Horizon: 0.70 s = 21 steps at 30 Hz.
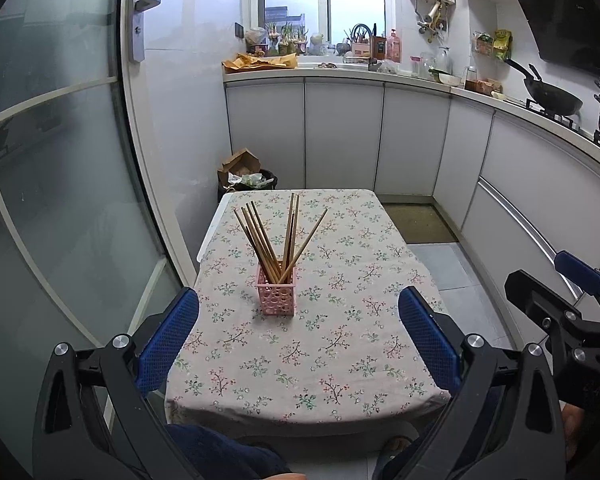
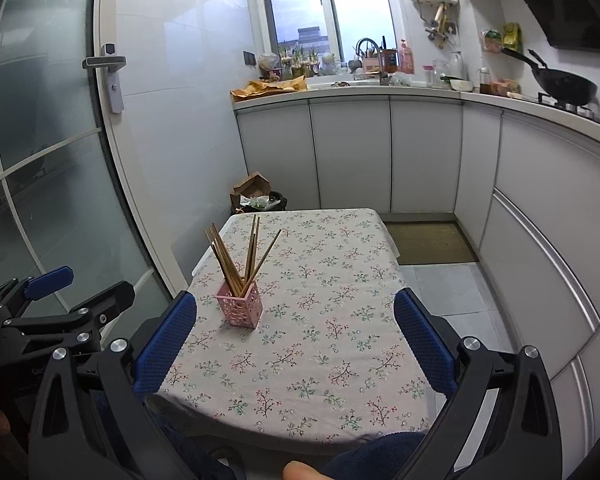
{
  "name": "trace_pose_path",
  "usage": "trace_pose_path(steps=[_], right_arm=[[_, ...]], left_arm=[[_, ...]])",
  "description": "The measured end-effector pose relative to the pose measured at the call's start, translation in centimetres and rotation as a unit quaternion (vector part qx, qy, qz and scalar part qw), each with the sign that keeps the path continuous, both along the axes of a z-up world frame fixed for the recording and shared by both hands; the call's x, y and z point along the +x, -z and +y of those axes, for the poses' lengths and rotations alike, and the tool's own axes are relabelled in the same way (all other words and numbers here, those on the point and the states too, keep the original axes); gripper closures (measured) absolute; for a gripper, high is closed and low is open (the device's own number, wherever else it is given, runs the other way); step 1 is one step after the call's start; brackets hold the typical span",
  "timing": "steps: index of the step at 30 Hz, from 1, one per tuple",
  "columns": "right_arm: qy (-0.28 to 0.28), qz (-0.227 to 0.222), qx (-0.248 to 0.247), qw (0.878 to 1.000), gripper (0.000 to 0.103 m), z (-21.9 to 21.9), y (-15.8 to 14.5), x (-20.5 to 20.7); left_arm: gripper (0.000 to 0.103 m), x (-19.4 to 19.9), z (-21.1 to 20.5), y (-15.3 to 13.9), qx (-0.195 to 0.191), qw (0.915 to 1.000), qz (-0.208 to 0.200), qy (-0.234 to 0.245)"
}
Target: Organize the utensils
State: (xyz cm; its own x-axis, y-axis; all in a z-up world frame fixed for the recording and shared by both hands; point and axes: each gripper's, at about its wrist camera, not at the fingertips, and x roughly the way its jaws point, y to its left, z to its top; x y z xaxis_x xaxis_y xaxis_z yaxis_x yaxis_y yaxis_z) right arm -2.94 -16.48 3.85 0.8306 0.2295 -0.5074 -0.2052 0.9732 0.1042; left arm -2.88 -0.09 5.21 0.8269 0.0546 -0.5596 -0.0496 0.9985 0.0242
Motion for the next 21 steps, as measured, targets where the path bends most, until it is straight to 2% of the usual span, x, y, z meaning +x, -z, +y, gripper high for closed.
trace_pose_path(steps=[21], right_arm=[[-0.004,-0.006,-0.012,1.000,0.007,0.22,-0.51,-0.36]], left_arm=[[0.007,-0.17,-0.40,-0.42,0.004,1.0000,-0.004,0.006]])
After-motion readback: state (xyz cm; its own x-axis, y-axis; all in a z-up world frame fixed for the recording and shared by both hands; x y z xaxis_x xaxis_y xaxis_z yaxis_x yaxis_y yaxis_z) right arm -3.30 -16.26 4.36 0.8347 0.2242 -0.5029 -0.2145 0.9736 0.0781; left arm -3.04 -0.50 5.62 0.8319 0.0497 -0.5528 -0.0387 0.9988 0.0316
